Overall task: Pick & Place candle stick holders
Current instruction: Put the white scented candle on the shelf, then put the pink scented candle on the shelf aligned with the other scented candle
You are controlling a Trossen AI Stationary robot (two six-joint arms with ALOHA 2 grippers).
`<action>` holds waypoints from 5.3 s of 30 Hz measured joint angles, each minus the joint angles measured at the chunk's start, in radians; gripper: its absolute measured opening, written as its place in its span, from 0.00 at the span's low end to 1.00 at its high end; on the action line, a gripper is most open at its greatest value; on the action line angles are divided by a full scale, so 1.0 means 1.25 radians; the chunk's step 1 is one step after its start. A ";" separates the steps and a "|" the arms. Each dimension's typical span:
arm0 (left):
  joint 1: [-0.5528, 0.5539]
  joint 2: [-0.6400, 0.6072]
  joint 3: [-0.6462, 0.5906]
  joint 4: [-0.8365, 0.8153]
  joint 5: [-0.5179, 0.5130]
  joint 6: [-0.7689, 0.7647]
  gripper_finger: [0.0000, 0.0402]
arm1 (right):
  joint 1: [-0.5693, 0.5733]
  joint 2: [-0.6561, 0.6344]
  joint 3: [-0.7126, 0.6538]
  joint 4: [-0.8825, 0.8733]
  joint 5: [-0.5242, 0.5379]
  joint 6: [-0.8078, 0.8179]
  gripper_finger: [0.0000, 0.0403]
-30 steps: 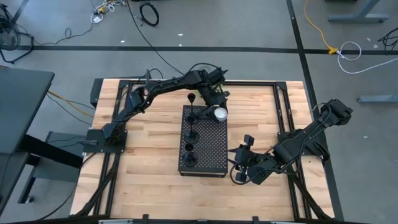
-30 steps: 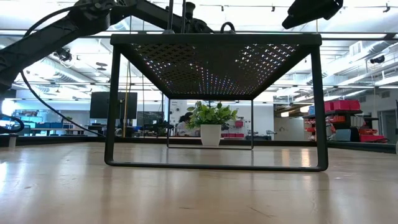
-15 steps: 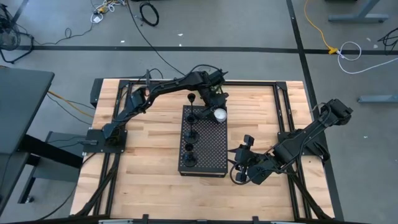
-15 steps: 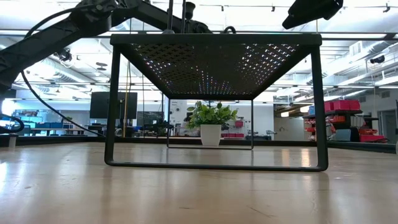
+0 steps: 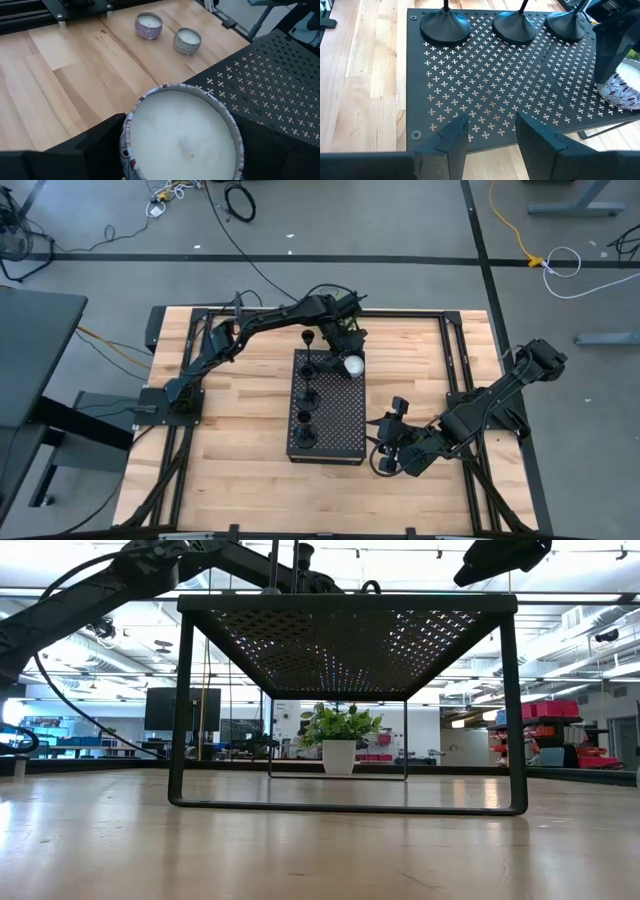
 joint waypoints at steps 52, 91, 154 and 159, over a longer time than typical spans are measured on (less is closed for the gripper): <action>0.004 -0.001 0.000 -0.002 -0.014 -0.017 0.82 | 0.000 0.000 0.000 0.000 0.000 -0.001 0.41; 0.004 -0.003 0.044 -0.026 -0.057 -0.045 0.99 | 0.000 0.000 0.000 0.001 0.000 0.000 0.41; -0.053 -0.534 0.149 -0.133 -0.416 -0.435 0.99 | 0.001 -0.001 0.001 -0.155 0.028 0.133 0.41; -0.085 -0.620 0.145 -0.246 -0.501 -0.470 0.99 | 0.014 -0.014 0.001 -0.215 0.028 0.213 0.41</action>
